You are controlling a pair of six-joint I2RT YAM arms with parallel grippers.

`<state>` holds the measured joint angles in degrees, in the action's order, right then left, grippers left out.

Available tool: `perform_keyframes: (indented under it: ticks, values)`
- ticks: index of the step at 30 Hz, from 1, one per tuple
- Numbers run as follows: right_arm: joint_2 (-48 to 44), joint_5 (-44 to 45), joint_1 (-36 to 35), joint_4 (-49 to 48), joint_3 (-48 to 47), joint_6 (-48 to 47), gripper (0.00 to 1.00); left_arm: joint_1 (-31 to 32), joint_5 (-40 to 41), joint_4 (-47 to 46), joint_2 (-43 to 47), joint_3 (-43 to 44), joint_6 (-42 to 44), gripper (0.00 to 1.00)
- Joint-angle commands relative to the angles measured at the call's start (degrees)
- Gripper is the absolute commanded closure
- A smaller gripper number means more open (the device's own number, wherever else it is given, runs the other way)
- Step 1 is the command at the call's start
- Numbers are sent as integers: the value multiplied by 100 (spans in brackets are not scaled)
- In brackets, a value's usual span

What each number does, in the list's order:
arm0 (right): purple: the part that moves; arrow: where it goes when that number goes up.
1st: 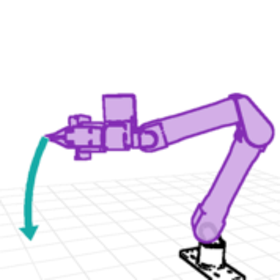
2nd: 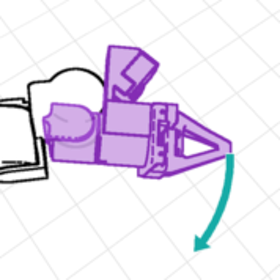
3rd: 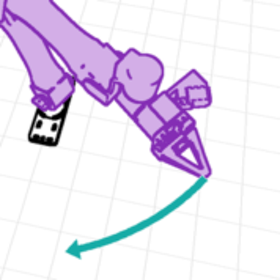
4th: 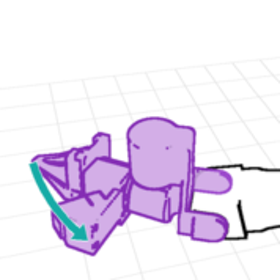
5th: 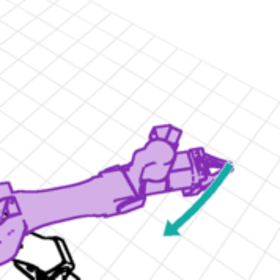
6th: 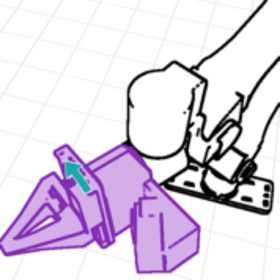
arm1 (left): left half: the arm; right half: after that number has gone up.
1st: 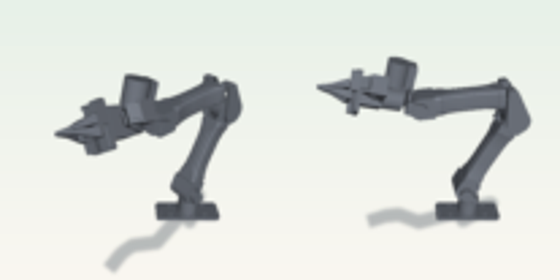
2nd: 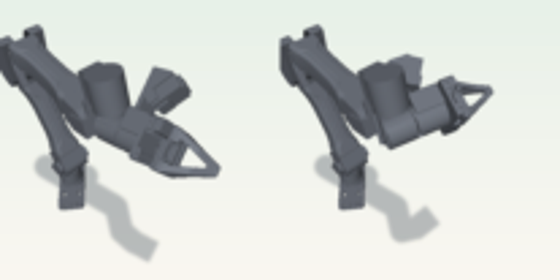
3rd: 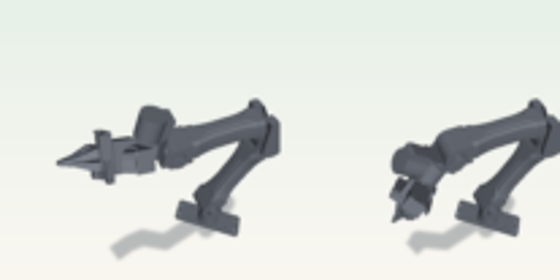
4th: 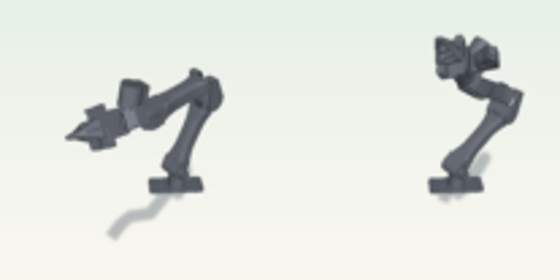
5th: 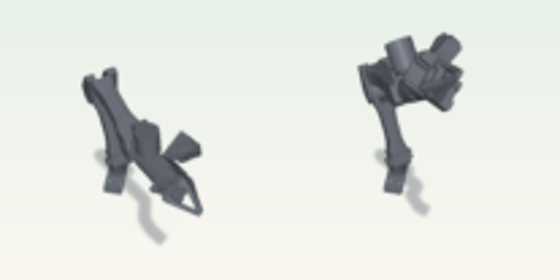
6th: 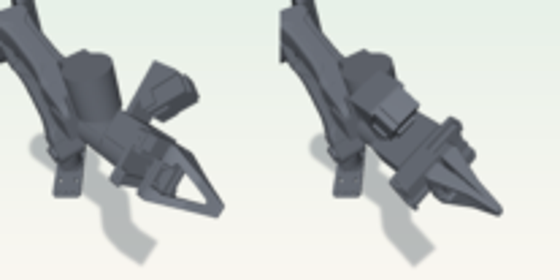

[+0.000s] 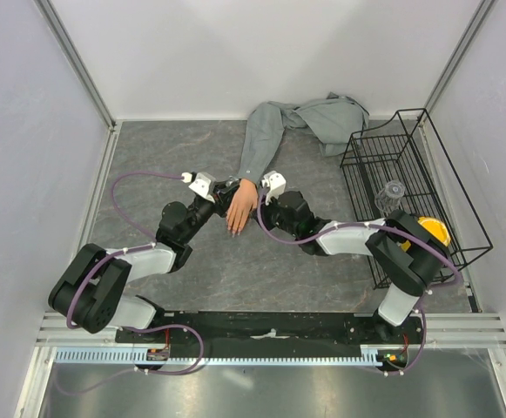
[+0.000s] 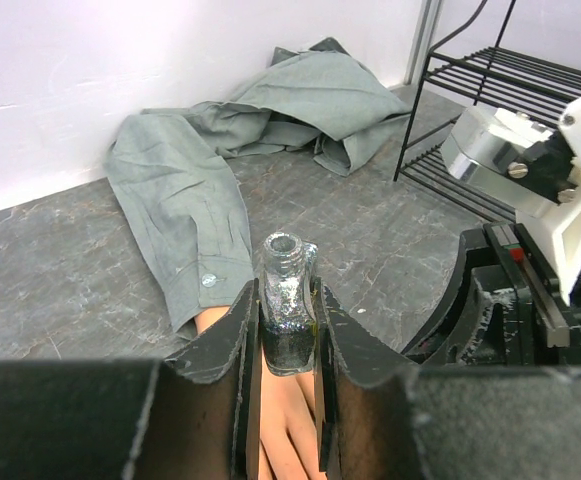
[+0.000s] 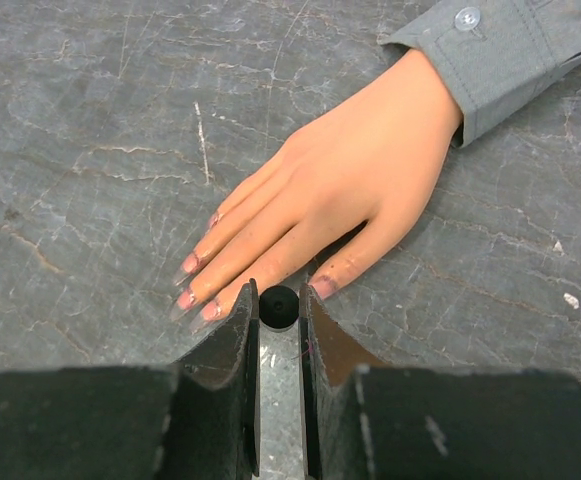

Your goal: Paint the nails

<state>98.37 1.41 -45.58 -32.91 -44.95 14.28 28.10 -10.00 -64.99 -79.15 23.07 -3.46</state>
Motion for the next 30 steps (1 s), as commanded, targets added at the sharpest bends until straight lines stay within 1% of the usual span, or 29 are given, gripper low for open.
perform_keyframes:
  ticks: [1,10,30]
  values:
    - [130,140,-3,-40,-383,-154,100,20,235,-462,-47,-31,276,98]
    - [244,325,-3,3,-401,-189,100,20,270,-453,-47,-39,276,98]
    - [490,334,76,-5,-576,-189,100,20,279,-444,-56,-31,267,98]
